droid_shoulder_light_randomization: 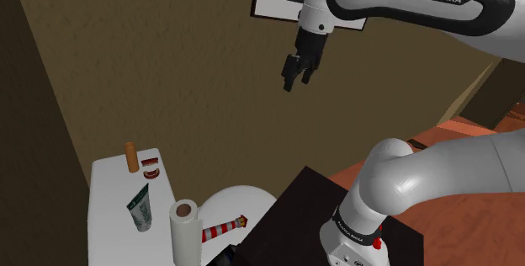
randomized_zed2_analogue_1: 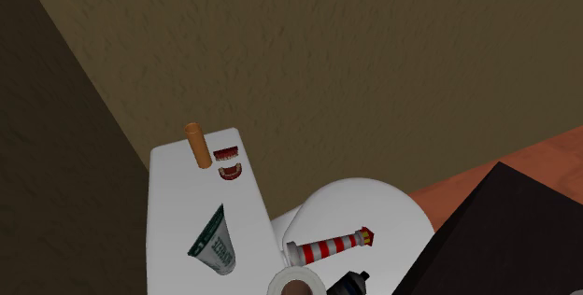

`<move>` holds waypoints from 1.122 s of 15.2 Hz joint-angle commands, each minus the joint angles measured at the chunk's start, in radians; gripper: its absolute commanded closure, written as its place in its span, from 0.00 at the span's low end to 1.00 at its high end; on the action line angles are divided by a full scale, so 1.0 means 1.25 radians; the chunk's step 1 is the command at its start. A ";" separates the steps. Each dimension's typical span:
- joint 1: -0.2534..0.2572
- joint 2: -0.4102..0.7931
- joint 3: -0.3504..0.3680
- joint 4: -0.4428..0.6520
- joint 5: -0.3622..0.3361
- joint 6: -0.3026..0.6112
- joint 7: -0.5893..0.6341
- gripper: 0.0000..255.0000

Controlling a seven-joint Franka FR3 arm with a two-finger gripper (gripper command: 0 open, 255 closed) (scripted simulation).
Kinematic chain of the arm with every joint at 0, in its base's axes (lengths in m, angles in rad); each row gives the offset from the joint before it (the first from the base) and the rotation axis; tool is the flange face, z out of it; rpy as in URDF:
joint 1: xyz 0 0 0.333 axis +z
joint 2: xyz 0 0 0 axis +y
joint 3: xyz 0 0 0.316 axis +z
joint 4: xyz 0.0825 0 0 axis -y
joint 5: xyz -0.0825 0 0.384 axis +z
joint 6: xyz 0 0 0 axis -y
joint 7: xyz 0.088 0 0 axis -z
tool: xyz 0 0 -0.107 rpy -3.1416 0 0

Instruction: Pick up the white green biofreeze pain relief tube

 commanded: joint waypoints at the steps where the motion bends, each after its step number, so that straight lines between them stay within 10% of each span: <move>1: 0.000 0.000 0.000 0.000 0.000 0.000 0.000 0.00; 17: 0.003 0.163 0.260 -0.099 0.265 0.202 0.503 0.00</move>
